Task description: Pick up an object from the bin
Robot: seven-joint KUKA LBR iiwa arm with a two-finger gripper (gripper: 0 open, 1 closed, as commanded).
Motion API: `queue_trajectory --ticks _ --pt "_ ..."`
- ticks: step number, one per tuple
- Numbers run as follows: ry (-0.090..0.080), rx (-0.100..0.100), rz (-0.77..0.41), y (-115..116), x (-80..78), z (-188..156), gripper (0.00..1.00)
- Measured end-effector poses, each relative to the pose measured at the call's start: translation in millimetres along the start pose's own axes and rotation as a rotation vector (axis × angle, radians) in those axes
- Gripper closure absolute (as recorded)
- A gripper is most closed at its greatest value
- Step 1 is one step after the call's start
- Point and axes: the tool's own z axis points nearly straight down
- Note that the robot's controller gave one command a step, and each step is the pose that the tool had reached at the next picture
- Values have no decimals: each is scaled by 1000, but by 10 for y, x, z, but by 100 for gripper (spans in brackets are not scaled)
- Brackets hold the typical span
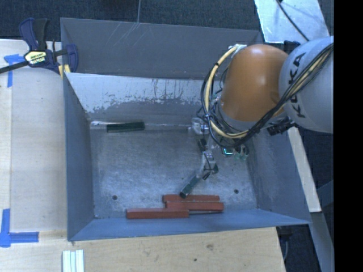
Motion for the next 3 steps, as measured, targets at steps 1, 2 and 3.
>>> queue_trajectory --ticks 1,2,3 --pt "3 3 -72 -615 610 856 0" --pt "-7 2 -559 -356 434 1050 0" --pt "-22 4 -554 -357 390 1014 100"
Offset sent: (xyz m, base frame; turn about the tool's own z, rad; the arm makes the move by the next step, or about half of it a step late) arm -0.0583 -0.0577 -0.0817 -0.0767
